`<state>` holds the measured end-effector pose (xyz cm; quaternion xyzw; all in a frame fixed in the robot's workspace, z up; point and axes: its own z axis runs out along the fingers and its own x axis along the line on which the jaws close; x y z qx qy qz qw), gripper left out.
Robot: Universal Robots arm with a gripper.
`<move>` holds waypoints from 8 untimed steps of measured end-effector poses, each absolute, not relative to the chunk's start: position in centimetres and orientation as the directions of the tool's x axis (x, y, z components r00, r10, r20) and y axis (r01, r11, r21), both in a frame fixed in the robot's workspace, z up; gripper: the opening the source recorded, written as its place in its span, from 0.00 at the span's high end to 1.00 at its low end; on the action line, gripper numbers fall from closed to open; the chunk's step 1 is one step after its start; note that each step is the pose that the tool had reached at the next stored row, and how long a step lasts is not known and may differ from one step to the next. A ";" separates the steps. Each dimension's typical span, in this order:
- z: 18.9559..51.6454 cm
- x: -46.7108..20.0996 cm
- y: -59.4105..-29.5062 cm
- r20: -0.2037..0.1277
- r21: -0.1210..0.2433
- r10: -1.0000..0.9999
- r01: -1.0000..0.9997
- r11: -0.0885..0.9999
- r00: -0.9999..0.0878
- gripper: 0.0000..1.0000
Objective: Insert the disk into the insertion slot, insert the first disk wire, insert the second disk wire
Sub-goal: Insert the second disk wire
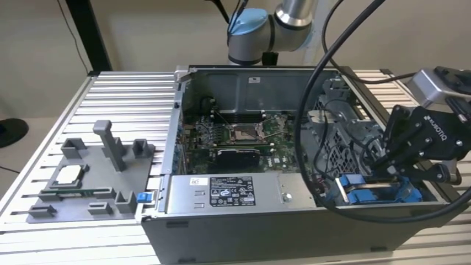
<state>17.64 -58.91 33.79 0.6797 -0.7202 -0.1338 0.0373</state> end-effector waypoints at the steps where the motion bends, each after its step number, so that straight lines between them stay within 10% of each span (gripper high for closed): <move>1: 33.7 17.6 -58.9 -0.128 0.244 -0.989 -0.969 0.040 -0.073 1.00; 8: 33.4 17.7 -58.9 -0.128 0.244 -0.989 -0.969 0.040 -0.073 1.00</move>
